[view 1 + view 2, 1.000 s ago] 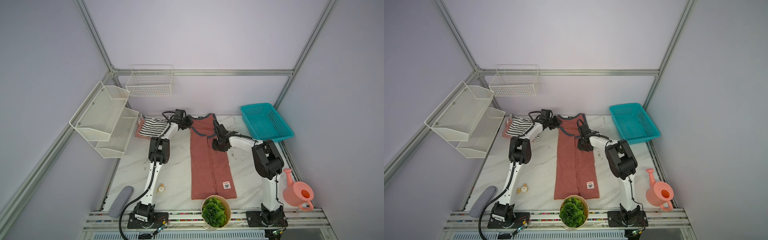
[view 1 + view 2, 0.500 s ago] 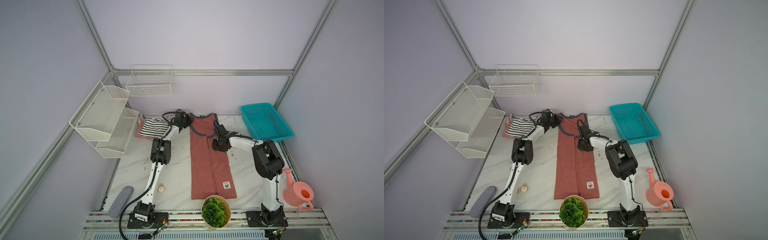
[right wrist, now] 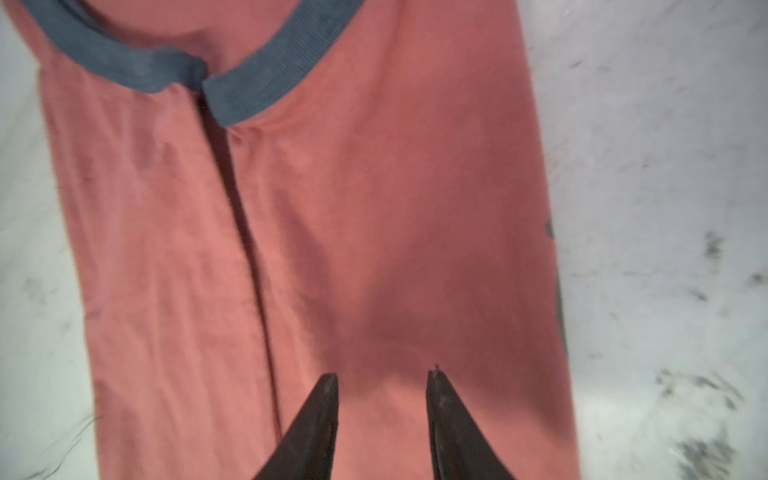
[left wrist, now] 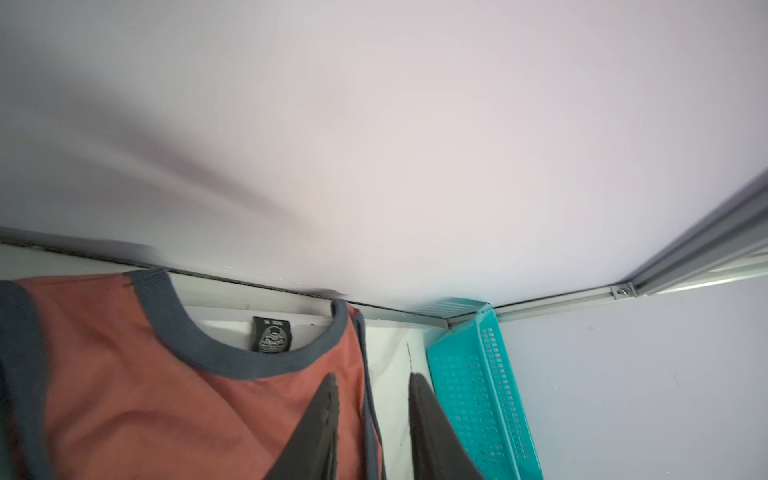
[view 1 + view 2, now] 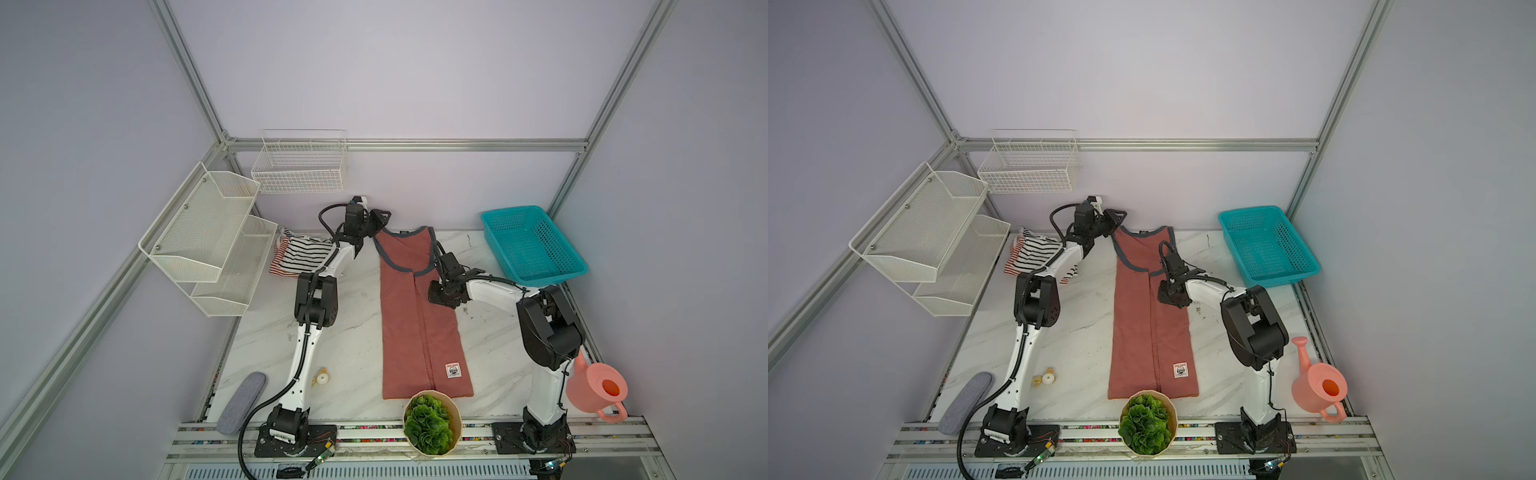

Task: Fold and stack tank tops
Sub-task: Smooth out the tank top at the center of the table, then fold the tank top at the center of the table.

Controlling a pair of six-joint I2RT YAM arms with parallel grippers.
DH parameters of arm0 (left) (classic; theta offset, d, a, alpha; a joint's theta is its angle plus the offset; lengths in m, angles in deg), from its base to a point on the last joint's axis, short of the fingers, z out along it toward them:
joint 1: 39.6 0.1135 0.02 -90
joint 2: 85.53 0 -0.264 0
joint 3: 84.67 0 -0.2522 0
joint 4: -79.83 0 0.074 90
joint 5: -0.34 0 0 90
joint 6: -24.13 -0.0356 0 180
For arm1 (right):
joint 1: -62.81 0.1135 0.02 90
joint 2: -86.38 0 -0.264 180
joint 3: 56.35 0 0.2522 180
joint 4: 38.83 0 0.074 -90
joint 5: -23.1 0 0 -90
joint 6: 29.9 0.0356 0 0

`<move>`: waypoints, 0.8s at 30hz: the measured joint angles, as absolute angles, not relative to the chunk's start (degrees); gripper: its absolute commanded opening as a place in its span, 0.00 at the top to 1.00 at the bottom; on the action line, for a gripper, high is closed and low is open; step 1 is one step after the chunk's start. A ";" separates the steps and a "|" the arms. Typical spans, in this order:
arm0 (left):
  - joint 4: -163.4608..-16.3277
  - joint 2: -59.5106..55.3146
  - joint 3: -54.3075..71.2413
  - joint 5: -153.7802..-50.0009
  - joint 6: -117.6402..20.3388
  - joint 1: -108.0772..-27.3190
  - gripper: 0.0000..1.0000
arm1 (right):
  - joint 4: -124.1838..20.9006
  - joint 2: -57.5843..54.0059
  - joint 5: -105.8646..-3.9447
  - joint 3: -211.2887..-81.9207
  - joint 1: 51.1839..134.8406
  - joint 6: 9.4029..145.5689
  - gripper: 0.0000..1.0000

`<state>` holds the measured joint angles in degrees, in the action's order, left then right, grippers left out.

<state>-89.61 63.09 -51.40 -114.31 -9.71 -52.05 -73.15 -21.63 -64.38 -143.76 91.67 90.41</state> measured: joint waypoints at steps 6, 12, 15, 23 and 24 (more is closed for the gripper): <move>-84.72 40.14 -30.35 -114.24 -17.23 -53.75 0.67 | -71.75 -6.44 -65.25 -138.17 91.69 90.91 0.52; -72.04 16.97 -11.35 -109.08 -25.34 -59.15 0.62 | -74.96 4.36 -65.89 -131.52 93.31 92.05 0.61; -61.57 10.98 -7.16 -104.99 -29.32 -63.85 0.59 | -78.48 7.61 -65.78 -126.84 96.02 93.95 0.63; -37.40 2.57 9.72 -96.97 -32.07 -78.43 0.44 | -87.49 13.30 -64.44 -117.95 108.39 102.27 0.58; -35.19 1.91 12.08 -96.58 -31.59 -80.24 0.43 | -88.49 14.15 -64.40 -117.20 109.84 103.59 0.57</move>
